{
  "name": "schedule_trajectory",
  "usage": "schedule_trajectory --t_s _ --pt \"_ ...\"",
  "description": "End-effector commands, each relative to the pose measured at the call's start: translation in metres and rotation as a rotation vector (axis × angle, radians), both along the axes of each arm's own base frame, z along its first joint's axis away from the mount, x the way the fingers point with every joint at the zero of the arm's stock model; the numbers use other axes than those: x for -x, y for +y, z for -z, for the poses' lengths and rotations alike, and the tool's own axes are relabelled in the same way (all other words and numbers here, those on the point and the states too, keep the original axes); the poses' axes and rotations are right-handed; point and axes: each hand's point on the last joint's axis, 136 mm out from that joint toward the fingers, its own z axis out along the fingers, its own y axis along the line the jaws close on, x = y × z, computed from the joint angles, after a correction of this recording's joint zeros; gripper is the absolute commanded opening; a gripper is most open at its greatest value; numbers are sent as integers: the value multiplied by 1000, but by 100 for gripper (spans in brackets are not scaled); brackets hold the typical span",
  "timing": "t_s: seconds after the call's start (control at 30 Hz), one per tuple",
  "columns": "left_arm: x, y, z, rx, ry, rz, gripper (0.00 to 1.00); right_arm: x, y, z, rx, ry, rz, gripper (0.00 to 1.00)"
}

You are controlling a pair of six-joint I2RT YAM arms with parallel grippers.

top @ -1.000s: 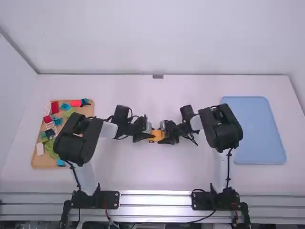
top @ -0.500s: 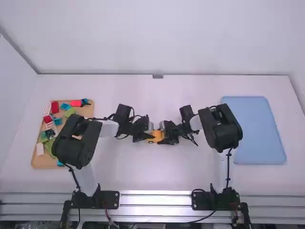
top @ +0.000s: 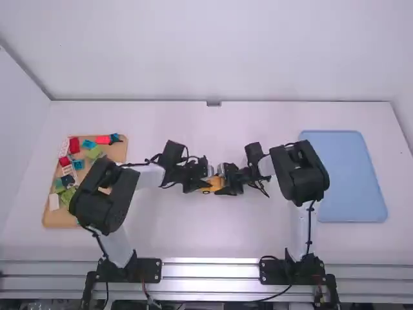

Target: Assemble lego blocks to make yellow taxi

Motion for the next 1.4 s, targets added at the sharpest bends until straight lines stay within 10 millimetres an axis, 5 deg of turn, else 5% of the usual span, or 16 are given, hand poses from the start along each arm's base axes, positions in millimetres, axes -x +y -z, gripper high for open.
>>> schedule_trajectory --t_s 0.0,0.93,1.37 --pt "46 18 67 -203 179 -32 2 -8 3 6 39 -34 5 58" --pt "10 11 28 -154 74 -58 35 -8 2 7 41 -23 10 63" --pt "7 10 5 -137 24 -57 37 -8 2 7 41 -24 9 63"
